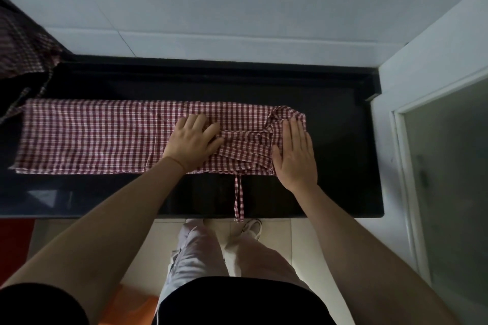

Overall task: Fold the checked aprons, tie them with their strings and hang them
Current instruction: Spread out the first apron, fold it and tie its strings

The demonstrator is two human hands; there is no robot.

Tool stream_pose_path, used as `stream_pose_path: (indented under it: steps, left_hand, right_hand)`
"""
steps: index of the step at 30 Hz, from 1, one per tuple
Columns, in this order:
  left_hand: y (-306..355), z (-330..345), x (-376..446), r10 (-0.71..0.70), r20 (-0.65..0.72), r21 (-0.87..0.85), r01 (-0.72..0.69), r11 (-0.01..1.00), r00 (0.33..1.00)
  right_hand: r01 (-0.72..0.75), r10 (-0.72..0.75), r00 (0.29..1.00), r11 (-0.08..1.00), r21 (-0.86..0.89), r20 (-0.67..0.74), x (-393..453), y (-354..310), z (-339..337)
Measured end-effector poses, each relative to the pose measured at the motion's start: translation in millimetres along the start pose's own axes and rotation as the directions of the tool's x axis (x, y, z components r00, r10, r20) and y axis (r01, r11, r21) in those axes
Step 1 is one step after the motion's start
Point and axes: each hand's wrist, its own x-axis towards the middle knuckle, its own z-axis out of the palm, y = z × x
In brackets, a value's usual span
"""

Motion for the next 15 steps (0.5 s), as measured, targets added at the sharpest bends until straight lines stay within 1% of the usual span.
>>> stream_pose_path:
  steps: [2,5,7,10,15]
  left_hand:
    - [-4,3,-9,-0.058,0.041,-0.019,0.059,0.998,0.997]
    - [-10,5,-22,-0.141,0.169,-0.03,0.148,0.989,0.975]
    - [-10,8,-22,-0.179,0.22,-0.045,0.193,0.98,0.959]
    - [-2,9,-21,-0.214,0.231,-0.09,0.24,0.967,0.949]
    - [15,12,-12,-0.205,0.234,-0.129,0.239,0.962,0.95]
  right_hand:
    - [-0.008,0.009,1.0,1.0,-0.003,0.022,0,1,0]
    - [-0.012,0.013,1.0,1.0,-0.012,0.027,0,0,-1]
    - [-0.01,0.011,1.0,1.0,-0.018,0.028,2,1,-2]
    - [-0.004,0.005,0.999,1.0,-0.028,0.038,0,4,-2]
    - [-0.018,0.02,0.999,0.999,-0.037,0.04,-4,25,-5]
